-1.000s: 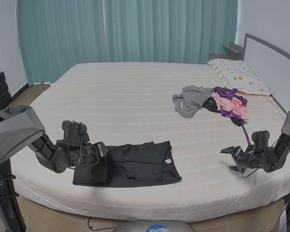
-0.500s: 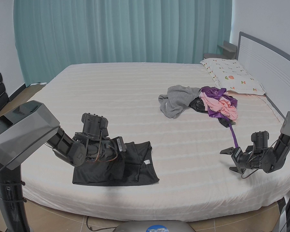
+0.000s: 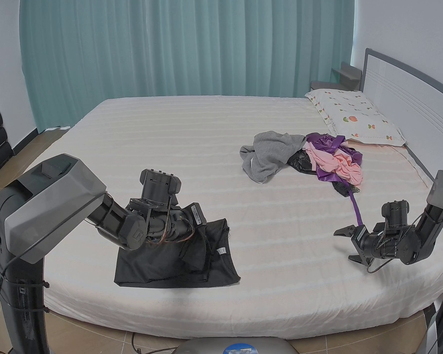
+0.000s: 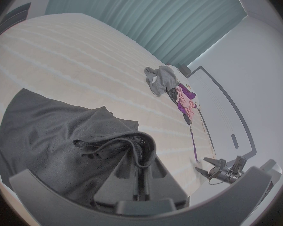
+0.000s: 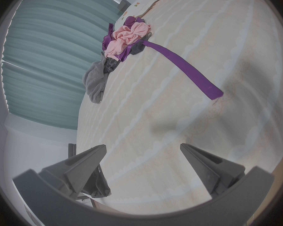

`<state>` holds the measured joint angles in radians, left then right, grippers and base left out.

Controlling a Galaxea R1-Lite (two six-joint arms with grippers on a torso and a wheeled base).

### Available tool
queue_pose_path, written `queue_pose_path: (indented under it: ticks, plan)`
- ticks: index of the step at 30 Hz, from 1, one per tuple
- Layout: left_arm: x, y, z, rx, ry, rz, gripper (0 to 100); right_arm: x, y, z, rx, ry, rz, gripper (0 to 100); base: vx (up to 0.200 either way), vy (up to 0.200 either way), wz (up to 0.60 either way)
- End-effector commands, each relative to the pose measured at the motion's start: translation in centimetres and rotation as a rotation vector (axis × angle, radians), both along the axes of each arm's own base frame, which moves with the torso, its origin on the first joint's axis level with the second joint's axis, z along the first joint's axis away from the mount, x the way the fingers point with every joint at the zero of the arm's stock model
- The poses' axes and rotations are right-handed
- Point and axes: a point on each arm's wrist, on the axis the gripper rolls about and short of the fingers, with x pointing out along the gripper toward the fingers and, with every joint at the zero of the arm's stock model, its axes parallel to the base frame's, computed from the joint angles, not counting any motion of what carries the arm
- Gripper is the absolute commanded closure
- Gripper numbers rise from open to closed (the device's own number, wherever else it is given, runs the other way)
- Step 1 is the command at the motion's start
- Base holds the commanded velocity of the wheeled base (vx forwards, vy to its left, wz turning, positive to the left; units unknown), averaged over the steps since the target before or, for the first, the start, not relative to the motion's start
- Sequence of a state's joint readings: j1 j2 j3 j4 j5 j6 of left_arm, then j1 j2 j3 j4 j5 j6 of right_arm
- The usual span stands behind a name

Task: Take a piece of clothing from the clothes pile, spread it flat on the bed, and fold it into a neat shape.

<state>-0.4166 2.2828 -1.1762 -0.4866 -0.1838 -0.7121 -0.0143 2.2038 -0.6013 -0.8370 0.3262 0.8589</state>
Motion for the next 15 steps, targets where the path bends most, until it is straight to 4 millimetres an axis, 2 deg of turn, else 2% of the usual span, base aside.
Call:
queue_pose_path:
  ticks: [1,8,15]
  plan:
    - [0.3,-0.9,-0.5,-0.018,0.021,0.0,0,0.0,0.0,-0.1,0.0,0.001,0.001,0,0.0,0.0,0.0]
    - [-0.5,-2.3,-0.7,-0.015,0.028,-0.037,0,0.0,0.0,-0.1,-0.001,0.003,0.002,0,0.0,0.0,0.0]
    - [-1.1,-1.7,0.1,0.001,0.008,-0.016,0,0.0,0.0,-0.1,-0.002,0.004,0.003,0,0.0,0.0,0.0]
